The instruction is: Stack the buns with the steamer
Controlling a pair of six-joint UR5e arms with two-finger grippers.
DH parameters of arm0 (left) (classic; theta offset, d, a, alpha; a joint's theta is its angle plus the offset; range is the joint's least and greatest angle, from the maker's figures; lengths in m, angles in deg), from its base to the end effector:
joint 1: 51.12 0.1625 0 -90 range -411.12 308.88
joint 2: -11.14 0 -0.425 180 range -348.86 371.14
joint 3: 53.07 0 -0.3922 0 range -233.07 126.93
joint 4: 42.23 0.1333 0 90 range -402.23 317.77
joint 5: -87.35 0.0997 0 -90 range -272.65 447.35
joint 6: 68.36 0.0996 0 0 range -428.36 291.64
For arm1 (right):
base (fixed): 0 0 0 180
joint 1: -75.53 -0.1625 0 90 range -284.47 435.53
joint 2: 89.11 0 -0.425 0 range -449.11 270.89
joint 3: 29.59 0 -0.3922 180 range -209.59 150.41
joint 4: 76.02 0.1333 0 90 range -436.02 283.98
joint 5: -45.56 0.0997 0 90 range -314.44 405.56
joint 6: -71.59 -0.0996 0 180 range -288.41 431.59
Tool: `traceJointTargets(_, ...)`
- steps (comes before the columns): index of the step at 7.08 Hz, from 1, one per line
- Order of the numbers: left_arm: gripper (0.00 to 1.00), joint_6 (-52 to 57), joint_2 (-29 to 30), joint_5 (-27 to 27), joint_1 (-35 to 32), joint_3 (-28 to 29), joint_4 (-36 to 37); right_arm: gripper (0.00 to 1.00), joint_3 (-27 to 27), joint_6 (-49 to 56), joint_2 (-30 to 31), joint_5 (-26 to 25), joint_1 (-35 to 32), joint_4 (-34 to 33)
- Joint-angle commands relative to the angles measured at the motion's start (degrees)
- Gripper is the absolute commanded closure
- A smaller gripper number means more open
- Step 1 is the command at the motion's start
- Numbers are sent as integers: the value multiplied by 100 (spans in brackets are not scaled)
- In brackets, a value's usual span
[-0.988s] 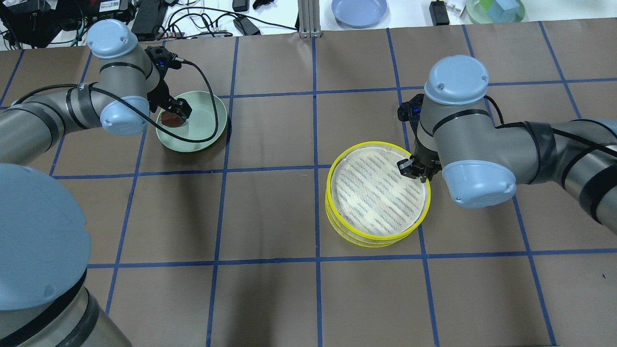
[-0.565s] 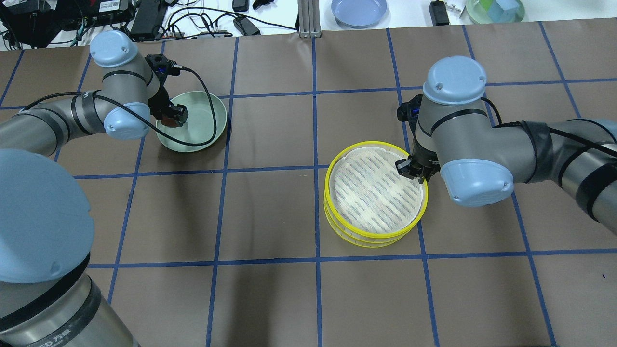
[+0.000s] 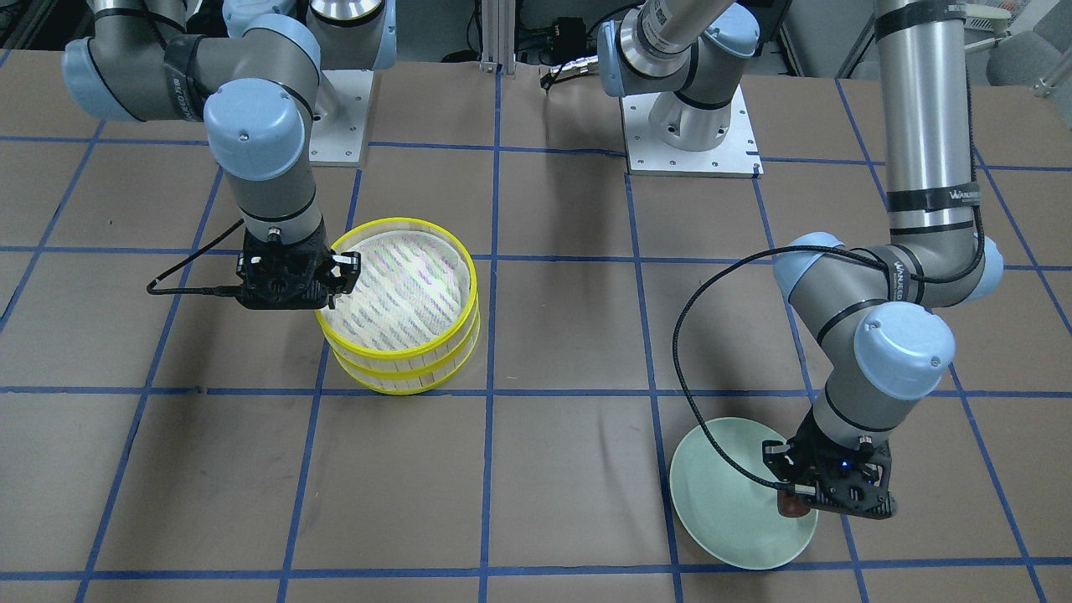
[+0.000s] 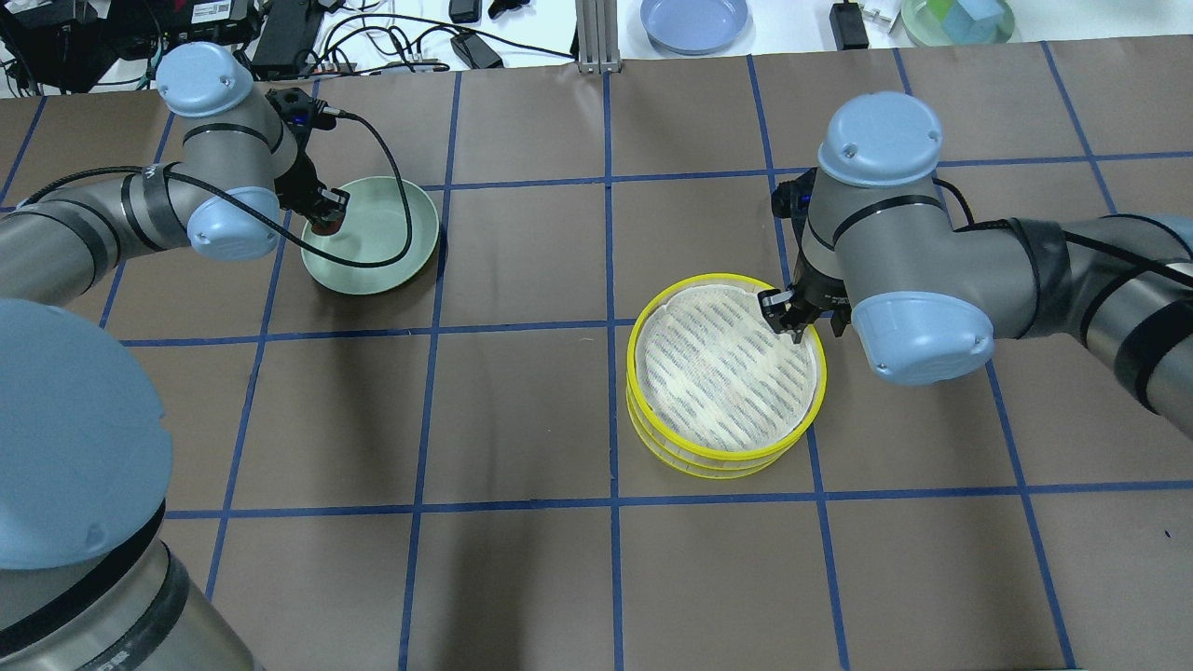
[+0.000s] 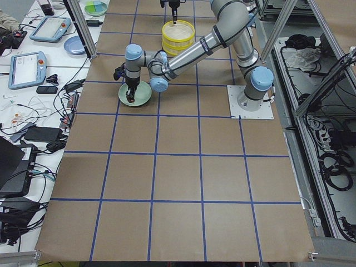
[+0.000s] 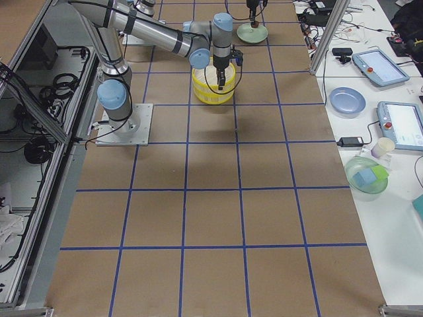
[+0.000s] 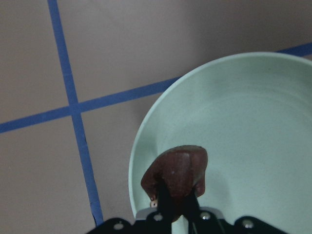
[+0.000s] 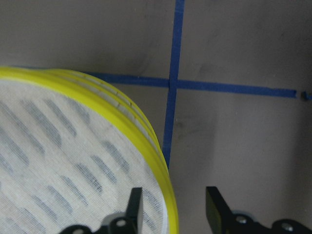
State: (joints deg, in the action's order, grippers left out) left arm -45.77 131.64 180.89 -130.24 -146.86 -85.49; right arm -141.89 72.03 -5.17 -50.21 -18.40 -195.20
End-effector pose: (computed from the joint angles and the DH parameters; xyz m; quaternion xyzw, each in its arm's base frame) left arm -0.0006 -0.6707 0.2322 0.0980 0.9888 -0.0949 0.0606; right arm 0.1567 -0.4815 0.3012 0.0377 -0.9980 0.0087 0.0501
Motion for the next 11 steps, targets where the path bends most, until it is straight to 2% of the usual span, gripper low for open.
traceJointTargets(1, 100, -1337, -542, -350, -295, 9, -645, 1, 680, -123, 105, 277, 6, 324)
traceJointTargets(2, 100, -2345, -849, -789, -523, 9, -1014, 1, 1162, -123, 201, 313, 15, 926)
traceJointTargets(3, 100, -2956, -1087, -889, -838, 9, -1227, 1, 1602, -123, 306, 314, 50, 1628)
traceJointTargets(6, 100, -5598, -1406, -1398, -2216, -8, -1492, 0, 2315, -544, 842, 392, 50, 2632)
traceJointTargets(7, 100, -6347, -1424, -1547, -2726, -17, -1484, 0, 2501, -545, 835, 375, 41, 2767)
traceJointTargets(9, 100, -7421, -1406, -2047, -3291, -88, -1466, 0, 2494, -615, 835, 393, 32, 2769)
traceJointTargets(11, 99, -7840, -1371, -2112, -3627, -236, -1536, 0, 2476, -615, 826, 384, 32, 2769)
